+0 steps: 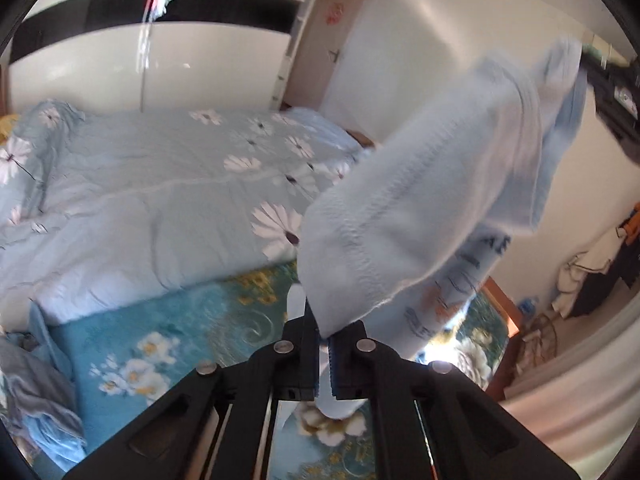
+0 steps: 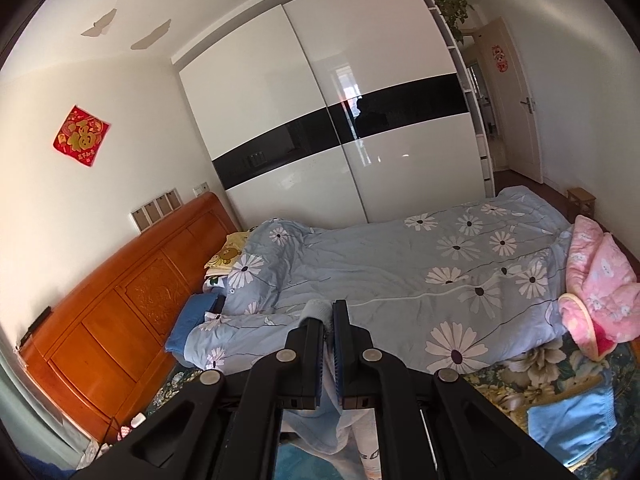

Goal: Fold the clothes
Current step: 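Lift the light blue shirt with both grippers and shake it out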

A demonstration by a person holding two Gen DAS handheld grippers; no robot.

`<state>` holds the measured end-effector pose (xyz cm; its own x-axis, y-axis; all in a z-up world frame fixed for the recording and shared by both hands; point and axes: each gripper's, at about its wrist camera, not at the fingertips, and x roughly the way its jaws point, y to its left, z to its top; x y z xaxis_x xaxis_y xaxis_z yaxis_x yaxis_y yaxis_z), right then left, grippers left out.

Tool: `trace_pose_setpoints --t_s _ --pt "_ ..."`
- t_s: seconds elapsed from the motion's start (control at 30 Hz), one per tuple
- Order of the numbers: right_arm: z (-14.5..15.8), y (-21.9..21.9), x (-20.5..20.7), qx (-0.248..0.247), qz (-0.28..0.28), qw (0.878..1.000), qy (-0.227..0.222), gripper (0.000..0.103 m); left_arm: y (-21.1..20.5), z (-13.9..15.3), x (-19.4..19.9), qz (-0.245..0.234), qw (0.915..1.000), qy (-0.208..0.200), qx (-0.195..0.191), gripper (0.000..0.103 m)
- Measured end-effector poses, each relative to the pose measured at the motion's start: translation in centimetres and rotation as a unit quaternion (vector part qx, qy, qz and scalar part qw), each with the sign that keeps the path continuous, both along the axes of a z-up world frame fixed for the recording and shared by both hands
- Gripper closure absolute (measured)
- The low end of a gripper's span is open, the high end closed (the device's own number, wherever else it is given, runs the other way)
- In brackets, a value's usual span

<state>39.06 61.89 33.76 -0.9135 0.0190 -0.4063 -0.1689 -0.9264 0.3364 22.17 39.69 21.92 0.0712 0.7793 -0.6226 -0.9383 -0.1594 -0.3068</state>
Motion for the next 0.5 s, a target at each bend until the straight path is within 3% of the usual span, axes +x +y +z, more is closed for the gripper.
trace_pose_setpoints --t_s 0.23,0.37,0.5 --pt "1.5 2.3 0.3 -0.006 -0.030 0.999 0.011 0.098 -2.9 7.4 -3.9 0.049 0.9958 0.025 0.073 0.100" --pt "1.9 1.5 1.0 -0.004 -0.011 1.000 0.021 0.098 -5.7 8.2 -4.0 0.067 0.9937 0.025 0.087 0.100" --pt "0.7 0.0 1.5 -0.002 0.016 1.000 0.012 0.098 -8.3 7.0 -2.9 0.076 0.9939 0.037 0.071 0.100"
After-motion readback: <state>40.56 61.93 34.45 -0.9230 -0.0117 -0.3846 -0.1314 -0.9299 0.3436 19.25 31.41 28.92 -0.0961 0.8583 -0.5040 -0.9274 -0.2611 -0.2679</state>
